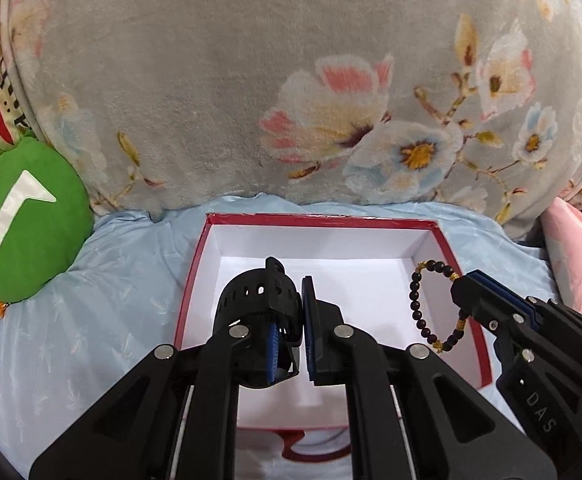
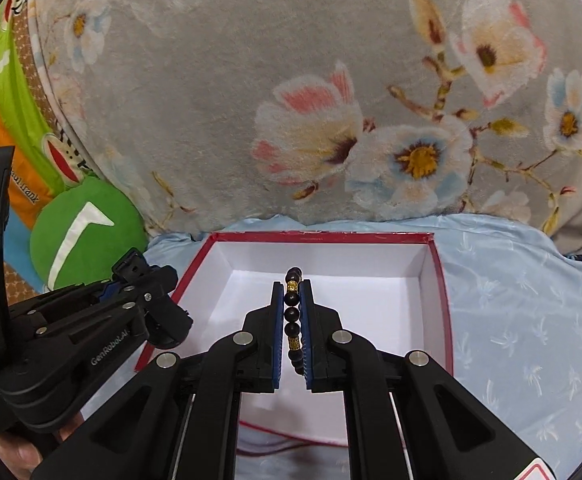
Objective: Organize jewelry
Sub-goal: 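Open both grippers to drop the bracelet and smartwatch into the red box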
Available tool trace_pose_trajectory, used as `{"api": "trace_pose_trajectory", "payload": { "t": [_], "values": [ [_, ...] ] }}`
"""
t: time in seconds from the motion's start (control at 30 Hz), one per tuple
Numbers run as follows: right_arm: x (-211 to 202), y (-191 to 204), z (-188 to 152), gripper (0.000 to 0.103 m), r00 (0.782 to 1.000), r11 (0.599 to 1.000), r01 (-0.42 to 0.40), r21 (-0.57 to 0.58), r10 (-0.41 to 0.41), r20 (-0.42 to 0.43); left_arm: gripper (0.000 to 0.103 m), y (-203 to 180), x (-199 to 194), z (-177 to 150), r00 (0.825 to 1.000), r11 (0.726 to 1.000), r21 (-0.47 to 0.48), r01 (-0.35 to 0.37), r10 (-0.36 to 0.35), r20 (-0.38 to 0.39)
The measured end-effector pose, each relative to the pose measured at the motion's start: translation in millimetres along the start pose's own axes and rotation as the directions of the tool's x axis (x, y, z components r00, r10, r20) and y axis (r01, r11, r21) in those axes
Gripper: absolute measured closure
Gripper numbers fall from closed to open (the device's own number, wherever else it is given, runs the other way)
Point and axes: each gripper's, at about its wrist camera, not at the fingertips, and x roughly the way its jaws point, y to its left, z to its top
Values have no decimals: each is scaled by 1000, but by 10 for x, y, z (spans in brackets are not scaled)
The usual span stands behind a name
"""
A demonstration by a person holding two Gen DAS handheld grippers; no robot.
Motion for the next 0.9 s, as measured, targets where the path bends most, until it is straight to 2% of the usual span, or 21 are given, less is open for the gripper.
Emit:
{"api": "trace_pose_trajectory", "payload": {
  "t": [0.03,0.1,0.13,0.17,0.2,0.23,0.27,0.33,0.37,0.4,0.5,0.6,0.67,0.7,0.73,0.8,0.83,0.9],
  "values": [
    [74,-25,-6,95,1000,1000,3,3,-3,-10,93,2,97,11,1000,1000,-3,-4,4,-14],
    [196,-76,-21,85,1000,1000,19,10,-19,-9,89,6,246,13,999,1000,-6,-11,11,-44],
    [229,-89,-34,71,999,999,32,10,-32,-7,85,10,318,10,998,1000,-9,-18,18,-55],
    [258,-113,-42,59,999,999,43,12,-43,-1,75,15,370,3,998,1000,-11,-20,19,-68],
    [274,-136,-48,57,999,999,49,16,-49,5,64,30,426,-7,996,1000,-18,-18,17,-85],
    [287,-161,-60,54,998,998,57,21,-57,11,60,50,461,-21,995,999,-30,-12,9,-96],
    [294,-179,-66,52,998,998,62,21,-62,13,56,74,478,-41,995,999,-44,-7,2,-102],
    [274,-207,-79,50,998,998,64,25,-64,15,55,106,475,-67,995,998,-55,-7,2,-103],
    [257,-218,-86,47,998,998,64,28,-64,16,46,129,468,-91,994,998,-59,-18,11,-113],
    [229,-224,-104,45,998,998,63,29,-63,17,31,153,456,-105,992,998,-66,-23,15,-123],
    [128,-236,-180,42,997,997,71,30,-71,23,13,259,357,-171,989,993,-115,12,-29,-146],
    [76,-270,-264,40,998,996,68,49,-69,13,12,316,383,-169,977,988,-147,48,-77,-199],
    [89,-283,-310,40,998,996,68,58,-68,-3,12,327,491,-148,967,987,-157,32,-70,-244],
    [99,-285,-333,40,997,996,72,60,-71,-10,12,316,573,-146,957,989,-144,21,-62,-283],
    [111,-282,-353,40,997,996,72,60,-71,-18,12,300,686,-155,936,992,-123,10,-52,-348],
    [125,-276,-389,40,997,996,71,55,-70,-31,15,248,852,-207,879,996,-90,27,-67,-473],
    [131,-268,-411,40,997,996,72,48,-70,-40,15,225,865,-225,863,996,-77,41,-74,-500],
    [134,-254,-447,40,996,996,77,34,-76,-50,15,174,824,-234,851,998,-30,56,-63,-522]
  ]
}}
